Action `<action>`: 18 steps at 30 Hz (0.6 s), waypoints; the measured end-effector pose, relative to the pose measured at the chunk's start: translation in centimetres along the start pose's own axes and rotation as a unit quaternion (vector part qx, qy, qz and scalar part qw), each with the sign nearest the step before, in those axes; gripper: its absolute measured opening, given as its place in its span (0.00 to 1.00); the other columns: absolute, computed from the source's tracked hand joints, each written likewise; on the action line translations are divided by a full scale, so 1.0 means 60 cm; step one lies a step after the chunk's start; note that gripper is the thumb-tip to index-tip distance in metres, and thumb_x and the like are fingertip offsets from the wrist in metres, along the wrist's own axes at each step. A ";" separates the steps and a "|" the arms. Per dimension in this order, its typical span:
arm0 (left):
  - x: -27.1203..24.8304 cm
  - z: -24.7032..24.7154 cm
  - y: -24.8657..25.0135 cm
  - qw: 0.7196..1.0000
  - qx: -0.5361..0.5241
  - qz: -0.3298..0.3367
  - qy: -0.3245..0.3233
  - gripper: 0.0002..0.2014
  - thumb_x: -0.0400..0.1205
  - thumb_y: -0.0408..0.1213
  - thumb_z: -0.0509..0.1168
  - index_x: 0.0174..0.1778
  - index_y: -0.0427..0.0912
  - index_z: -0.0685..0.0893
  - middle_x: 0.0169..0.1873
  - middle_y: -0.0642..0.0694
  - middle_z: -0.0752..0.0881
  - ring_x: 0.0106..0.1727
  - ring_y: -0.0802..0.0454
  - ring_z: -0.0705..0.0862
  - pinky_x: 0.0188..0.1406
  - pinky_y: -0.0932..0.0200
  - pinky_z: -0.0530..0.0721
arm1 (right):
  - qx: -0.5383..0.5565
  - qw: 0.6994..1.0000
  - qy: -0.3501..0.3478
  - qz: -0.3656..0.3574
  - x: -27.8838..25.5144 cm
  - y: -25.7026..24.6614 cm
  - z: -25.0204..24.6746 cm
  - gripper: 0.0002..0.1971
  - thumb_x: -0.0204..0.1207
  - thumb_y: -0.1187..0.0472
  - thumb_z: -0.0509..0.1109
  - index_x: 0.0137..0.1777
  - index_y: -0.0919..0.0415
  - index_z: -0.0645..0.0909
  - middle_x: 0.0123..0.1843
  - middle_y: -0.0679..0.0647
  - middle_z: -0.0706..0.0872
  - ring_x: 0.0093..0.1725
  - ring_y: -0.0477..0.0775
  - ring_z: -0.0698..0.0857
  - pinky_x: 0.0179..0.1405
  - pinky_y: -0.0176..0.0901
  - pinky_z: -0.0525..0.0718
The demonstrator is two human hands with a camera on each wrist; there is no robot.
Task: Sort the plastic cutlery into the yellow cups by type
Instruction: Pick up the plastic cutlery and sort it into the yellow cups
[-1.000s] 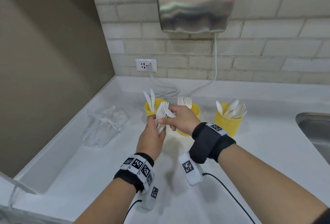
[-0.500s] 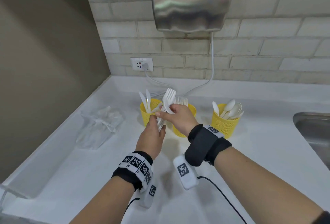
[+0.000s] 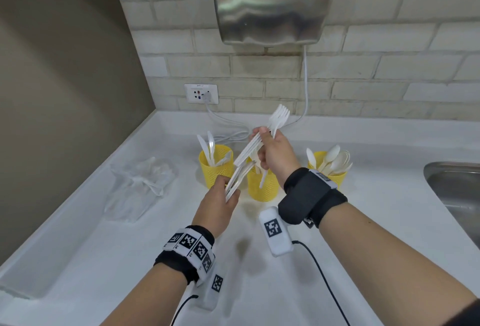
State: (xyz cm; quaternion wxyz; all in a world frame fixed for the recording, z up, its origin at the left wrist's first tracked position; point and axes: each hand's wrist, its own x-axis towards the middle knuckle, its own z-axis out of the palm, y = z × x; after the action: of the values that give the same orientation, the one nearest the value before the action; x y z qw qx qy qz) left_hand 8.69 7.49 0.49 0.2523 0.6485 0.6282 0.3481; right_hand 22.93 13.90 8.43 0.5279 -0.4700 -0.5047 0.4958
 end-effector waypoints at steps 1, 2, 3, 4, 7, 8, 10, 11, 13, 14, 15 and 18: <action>0.000 -0.001 -0.004 1.000 0.002 -0.003 0.001 0.08 0.85 0.41 0.61 0.56 0.45 0.71 0.43 0.47 0.84 0.43 0.46 0.82 0.42 0.54 0.77 | 0.020 1.000 0.010 -0.009 0.004 -0.006 -0.005 0.11 0.88 0.56 0.52 0.51 0.58 0.74 0.38 0.51 0.85 0.22 0.45 0.70 0.17 0.34 0.68; -0.001 -0.003 -0.007 1.000 0.002 -0.007 0.004 0.08 0.85 0.41 0.61 0.56 0.45 0.71 0.43 0.46 0.84 0.42 0.45 0.82 0.41 0.53 0.77 | 0.027 0.999 0.018 -0.021 0.008 -0.011 -0.011 0.10 0.89 0.57 0.51 0.53 0.59 0.73 0.40 0.53 0.87 0.23 0.46 0.71 0.19 0.35 0.70; -0.001 -0.006 -0.010 1.000 0.002 -0.011 0.009 0.08 0.85 0.41 0.61 0.56 0.45 0.71 0.43 0.45 0.83 0.42 0.45 0.81 0.40 0.53 0.76 | 0.020 0.999 0.029 -0.033 0.014 -0.013 -0.016 0.10 0.89 0.58 0.50 0.55 0.61 0.71 0.41 0.54 0.88 0.25 0.46 0.74 0.22 0.36 0.73; -0.001 -0.009 -0.012 1.000 0.000 -0.013 0.016 0.07 0.85 0.41 0.61 0.55 0.45 0.71 0.42 0.45 0.83 0.40 0.45 0.81 0.39 0.54 0.75 | 0.002 0.998 0.043 -0.048 0.018 -0.015 -0.021 0.10 0.89 0.58 0.50 0.55 0.61 0.70 0.39 0.53 0.89 0.28 0.44 0.77 0.28 0.34 0.76; 0.001 -0.019 -0.012 0.999 -0.012 -0.011 0.041 0.06 0.86 0.40 0.60 0.53 0.46 0.70 0.38 0.48 0.80 0.36 0.50 0.79 0.35 0.56 0.72 | -0.068 0.986 0.104 -0.113 0.030 -0.005 -0.036 0.09 0.89 0.54 0.50 0.52 0.56 0.69 0.38 0.50 0.87 0.37 0.42 0.82 0.39 0.29 0.77; 0.002 -0.022 -0.011 0.999 -0.018 -0.010 0.045 0.05 0.86 0.40 0.60 0.53 0.46 0.70 0.37 0.50 0.79 0.35 0.53 0.78 0.33 0.58 0.71 | -0.087 0.980 0.120 -0.132 0.032 0.000 -0.041 0.09 0.89 0.53 0.50 0.51 0.55 0.69 0.39 0.51 0.86 0.36 0.42 0.81 0.37 0.28 0.76; 0.004 -0.026 -0.009 0.998 -0.025 -0.006 0.049 0.05 0.86 0.40 0.60 0.53 0.46 0.70 0.35 0.53 0.78 0.33 0.59 0.77 0.30 0.65 0.70 | -0.104 0.973 0.136 -0.156 0.034 0.013 -0.045 0.10 0.89 0.53 0.50 0.53 0.58 0.68 0.38 0.51 0.81 0.31 0.39 0.78 0.34 0.27 0.76; 0.005 -0.028 -0.008 0.998 -0.025 -0.003 0.051 0.05 0.86 0.40 0.60 0.53 0.46 0.70 0.34 0.54 0.77 0.33 0.60 0.76 0.28 0.67 0.69 | -0.106 0.972 0.138 -0.160 0.035 0.021 -0.046 0.10 0.89 0.55 0.50 0.55 0.61 0.67 0.37 0.49 0.79 0.31 0.38 0.78 0.34 0.31 0.76; 0.005 -0.031 -0.005 0.998 -0.027 0.002 0.053 0.05 0.86 0.40 0.60 0.52 0.46 0.69 0.33 0.56 0.75 0.32 0.61 0.75 0.26 0.70 0.67 | -0.117 0.974 0.130 -0.144 0.039 0.036 -0.047 0.12 0.88 0.57 0.53 0.59 0.66 0.68 0.40 0.49 0.79 0.36 0.44 0.79 0.39 0.40 0.74; 0.005 -0.033 -0.004 0.998 -0.031 0.004 0.053 0.05 0.86 0.40 0.60 0.52 0.46 0.69 0.33 0.56 0.75 0.31 0.61 0.74 0.25 0.70 0.68 | -0.137 0.976 0.114 -0.126 0.041 0.042 -0.047 0.12 0.88 0.57 0.54 0.62 0.66 0.69 0.44 0.51 0.80 0.41 0.49 0.80 0.42 0.40 0.73; 0.004 -0.034 -0.003 0.998 -0.037 0.005 0.051 0.05 0.86 0.39 0.60 0.52 0.46 0.69 0.33 0.56 0.75 0.31 0.61 0.74 0.26 0.71 0.70 | -0.175 0.975 0.091 -0.102 0.043 0.049 -0.048 0.13 0.88 0.57 0.54 0.64 0.65 0.70 0.48 0.52 0.81 0.46 0.52 0.80 0.45 0.40 0.72; 0.004 -0.037 0.000 0.997 -0.056 0.005 0.045 0.06 0.86 0.39 0.61 0.53 0.46 0.69 0.33 0.56 0.75 0.31 0.61 0.74 0.26 0.71 0.70 | -0.311 0.949 0.042 -0.038 0.056 0.075 -0.051 0.13 0.86 0.55 0.57 0.55 0.66 0.76 0.47 0.59 0.82 0.46 0.58 0.81 0.44 0.42 0.71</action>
State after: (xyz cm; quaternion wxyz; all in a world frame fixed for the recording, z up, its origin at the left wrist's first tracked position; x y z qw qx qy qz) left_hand 6.98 7.48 1.88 0.2583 0.6202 0.6151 0.4126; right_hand 25.75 17.57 4.02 0.3947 -0.6115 -0.6289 0.2735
